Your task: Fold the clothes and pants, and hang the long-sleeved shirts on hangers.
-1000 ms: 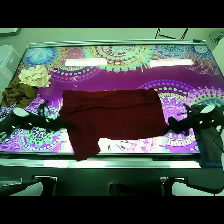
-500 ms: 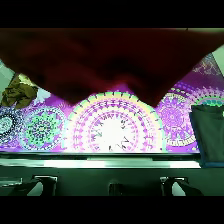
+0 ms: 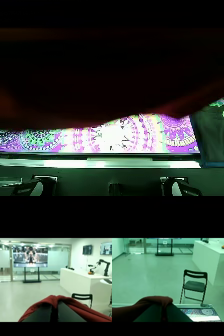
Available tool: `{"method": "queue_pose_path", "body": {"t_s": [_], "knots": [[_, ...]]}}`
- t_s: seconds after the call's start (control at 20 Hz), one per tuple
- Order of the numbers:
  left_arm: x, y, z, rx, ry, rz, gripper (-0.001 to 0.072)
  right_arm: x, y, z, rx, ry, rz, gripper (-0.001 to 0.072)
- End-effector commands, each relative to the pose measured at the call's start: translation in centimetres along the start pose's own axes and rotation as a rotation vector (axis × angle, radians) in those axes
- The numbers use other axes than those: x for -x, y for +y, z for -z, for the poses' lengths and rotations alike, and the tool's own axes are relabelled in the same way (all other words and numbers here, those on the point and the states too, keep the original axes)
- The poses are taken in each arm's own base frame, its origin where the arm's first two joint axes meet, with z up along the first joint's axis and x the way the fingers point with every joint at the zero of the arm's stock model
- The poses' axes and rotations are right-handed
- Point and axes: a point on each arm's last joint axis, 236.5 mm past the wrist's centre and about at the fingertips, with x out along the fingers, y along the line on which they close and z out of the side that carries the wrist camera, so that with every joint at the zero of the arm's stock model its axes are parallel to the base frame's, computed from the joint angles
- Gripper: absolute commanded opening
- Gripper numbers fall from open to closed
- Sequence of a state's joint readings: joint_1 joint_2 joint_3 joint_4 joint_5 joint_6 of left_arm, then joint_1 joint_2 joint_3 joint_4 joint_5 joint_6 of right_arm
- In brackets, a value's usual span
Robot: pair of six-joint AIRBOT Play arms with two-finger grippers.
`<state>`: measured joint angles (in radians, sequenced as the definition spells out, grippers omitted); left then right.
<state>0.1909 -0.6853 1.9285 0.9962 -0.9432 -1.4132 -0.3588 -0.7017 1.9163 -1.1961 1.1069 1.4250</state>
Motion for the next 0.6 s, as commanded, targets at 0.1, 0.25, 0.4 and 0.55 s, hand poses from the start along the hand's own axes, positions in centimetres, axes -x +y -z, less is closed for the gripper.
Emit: {"method": "queue_pose_path", "body": {"t_s": [0.1,0.25,0.4,0.55], "knots": [[-1.4,2.7,4.1,0.065,0.159,-0.079,0.0023,-2.1,-1.7,2.2,-0.079,0.087,0.045,0.0037],[-4.7,6.3,16.0,0.135,0.569,-0.103,0.0024,-8.5,-2.9,13.1,-0.205,0.477,0.005,0.0036],[-6.9,9.0,31.5,0.242,0.985,-0.056,0.0025,-12.0,-2.7,29.6,-0.312,1.029,-0.066,0.0036],[-5.8,8.5,48.2,0.4,1.334,-0.025,0.0025,-12.8,0.0,45.7,-0.309,1.407,-0.086,0.0036]]}}
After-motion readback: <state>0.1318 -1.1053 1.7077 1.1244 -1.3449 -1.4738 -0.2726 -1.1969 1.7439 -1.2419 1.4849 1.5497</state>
